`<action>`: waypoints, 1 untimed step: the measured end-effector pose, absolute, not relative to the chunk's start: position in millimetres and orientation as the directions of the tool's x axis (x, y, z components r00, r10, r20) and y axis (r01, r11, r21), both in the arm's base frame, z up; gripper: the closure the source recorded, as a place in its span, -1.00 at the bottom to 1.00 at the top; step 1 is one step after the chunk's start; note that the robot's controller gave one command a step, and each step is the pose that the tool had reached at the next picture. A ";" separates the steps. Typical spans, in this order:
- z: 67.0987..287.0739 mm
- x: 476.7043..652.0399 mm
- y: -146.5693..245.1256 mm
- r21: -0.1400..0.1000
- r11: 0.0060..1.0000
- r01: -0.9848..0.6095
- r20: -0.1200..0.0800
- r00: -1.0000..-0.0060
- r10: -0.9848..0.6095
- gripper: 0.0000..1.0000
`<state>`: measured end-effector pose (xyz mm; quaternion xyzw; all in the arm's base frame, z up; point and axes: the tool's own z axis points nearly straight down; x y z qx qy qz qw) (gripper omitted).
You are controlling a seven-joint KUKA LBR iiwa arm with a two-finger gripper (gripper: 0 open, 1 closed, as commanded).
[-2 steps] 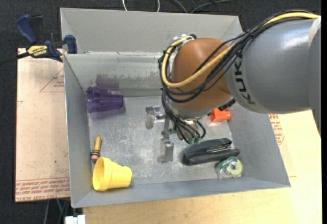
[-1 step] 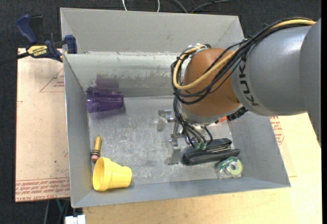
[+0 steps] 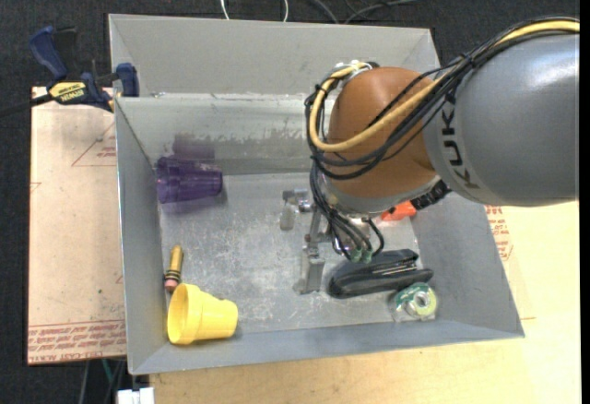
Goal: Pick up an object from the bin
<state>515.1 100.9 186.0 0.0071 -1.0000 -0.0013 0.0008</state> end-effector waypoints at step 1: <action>212.7 508.0 101.4 0.005 0.995 -0.102 -0.010 -0.995 -0.102 -1.00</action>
Offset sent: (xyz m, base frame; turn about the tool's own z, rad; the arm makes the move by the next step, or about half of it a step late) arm -0.0193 0.0526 0.0731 -0.4479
